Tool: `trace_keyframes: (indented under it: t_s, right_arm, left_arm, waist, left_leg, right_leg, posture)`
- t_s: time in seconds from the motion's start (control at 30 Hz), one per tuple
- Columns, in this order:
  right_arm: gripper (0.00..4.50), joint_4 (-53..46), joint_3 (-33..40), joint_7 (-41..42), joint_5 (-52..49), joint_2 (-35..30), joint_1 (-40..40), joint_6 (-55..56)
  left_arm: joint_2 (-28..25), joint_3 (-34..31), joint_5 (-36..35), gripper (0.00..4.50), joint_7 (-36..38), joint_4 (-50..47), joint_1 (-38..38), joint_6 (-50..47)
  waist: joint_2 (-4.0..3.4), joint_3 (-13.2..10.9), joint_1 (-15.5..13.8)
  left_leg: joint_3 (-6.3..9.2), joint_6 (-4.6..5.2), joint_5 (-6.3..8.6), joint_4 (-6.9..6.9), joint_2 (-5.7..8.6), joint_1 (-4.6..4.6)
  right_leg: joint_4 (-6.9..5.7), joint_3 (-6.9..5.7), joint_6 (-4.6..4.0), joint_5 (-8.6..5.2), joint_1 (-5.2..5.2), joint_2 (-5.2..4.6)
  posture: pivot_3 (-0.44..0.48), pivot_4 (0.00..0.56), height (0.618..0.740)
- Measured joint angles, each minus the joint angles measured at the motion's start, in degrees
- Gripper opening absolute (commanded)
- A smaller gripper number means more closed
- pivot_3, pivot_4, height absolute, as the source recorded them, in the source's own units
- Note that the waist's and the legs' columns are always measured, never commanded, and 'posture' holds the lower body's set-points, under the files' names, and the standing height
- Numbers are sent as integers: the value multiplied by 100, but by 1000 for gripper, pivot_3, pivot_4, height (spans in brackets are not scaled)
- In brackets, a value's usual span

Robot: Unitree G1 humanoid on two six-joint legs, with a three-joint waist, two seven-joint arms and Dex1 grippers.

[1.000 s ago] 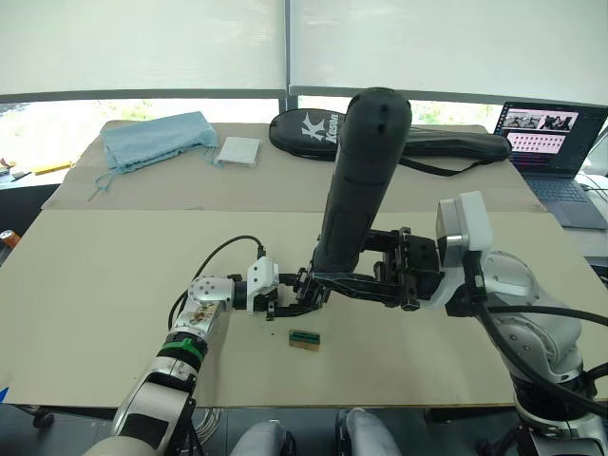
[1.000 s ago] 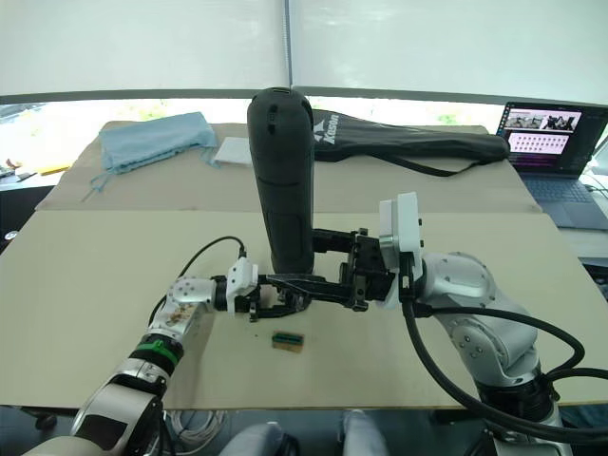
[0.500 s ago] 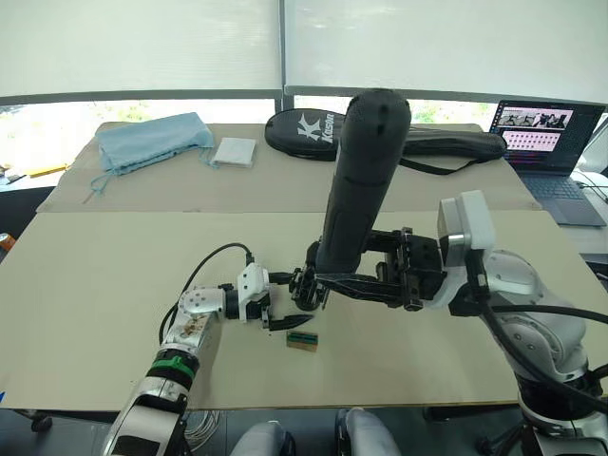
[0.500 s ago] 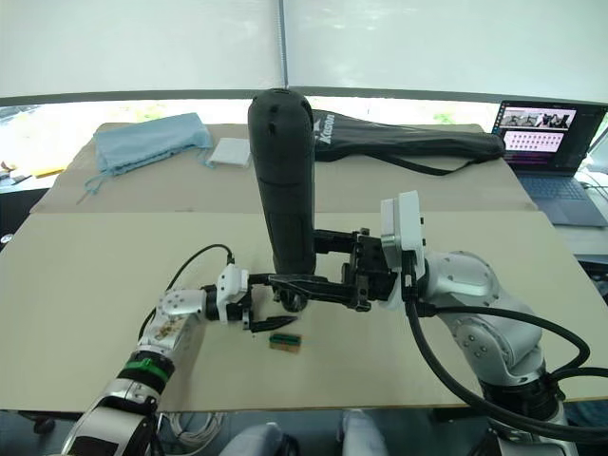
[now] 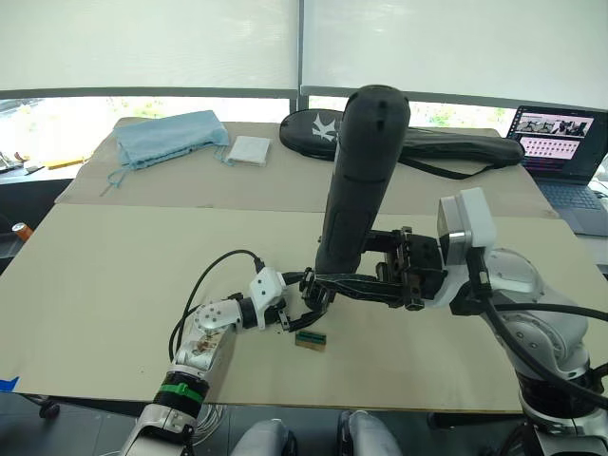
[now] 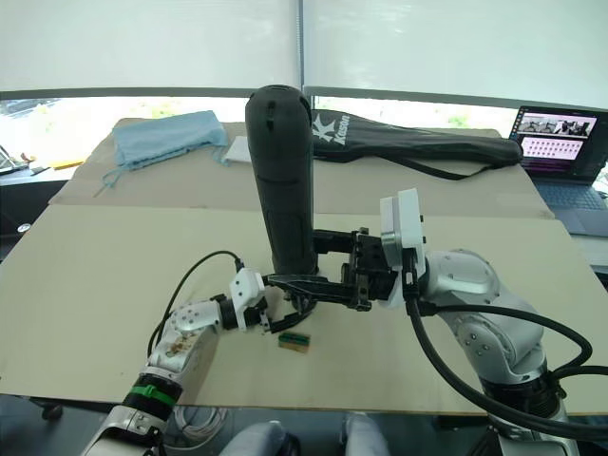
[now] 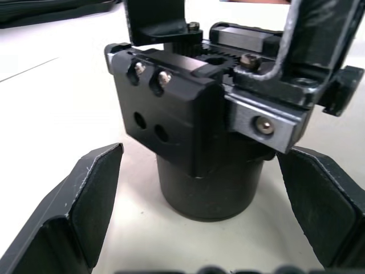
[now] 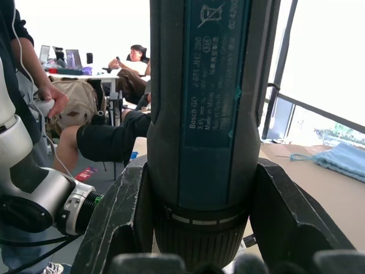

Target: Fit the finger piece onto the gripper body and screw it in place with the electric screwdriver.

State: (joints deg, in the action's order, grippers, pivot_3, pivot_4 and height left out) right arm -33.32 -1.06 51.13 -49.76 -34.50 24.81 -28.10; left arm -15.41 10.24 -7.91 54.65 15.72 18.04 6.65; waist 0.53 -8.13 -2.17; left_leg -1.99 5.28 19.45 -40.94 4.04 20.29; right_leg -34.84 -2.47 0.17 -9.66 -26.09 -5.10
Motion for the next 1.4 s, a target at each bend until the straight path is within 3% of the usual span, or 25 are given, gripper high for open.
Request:
trace_keyframes:
  t_s: [0.87,0.93,1.07,1.4]
  right_arm:
    - [1918,-1,69,-46,1,-71,-51,-1]
    - [1918,-3,90,-40,1,-76,-57,-1]
    - [1918,-7,154,-13,1,-81,-75,-1]
    - [1918,47,162,8,-123,-36,353,-73]
  left_arm:
    - [109,278,181,4489,-230,-148,56,-191]
    - [89,274,181,3931,-256,-161,30,-182]
    - [70,302,185,2315,-268,-165,5,-179]
    - [74,330,189,2313,-245,7,91,-74]
  waist:
    - [0,0,-25]
    - [0,0,-24]
    - [0,0,-17]
    - [-3,2,-25]
  left_leg:
    - [0,2,-1,-1,3,0]
    - [1,2,-1,-1,3,0]
    - [0,3,0,0,3,0]
    - [3,3,0,-2,3,-5]
  right_leg:
    - [8,-4,5,2,6,-3]
    - [8,-4,5,2,6,-3]
    - [8,-3,5,2,6,-3]
    - [9,-4,5,2,13,-5]
  posture:
    - [0,150,740]
    - [0,150,740]
    - [0,150,740]
    - [0,150,740]
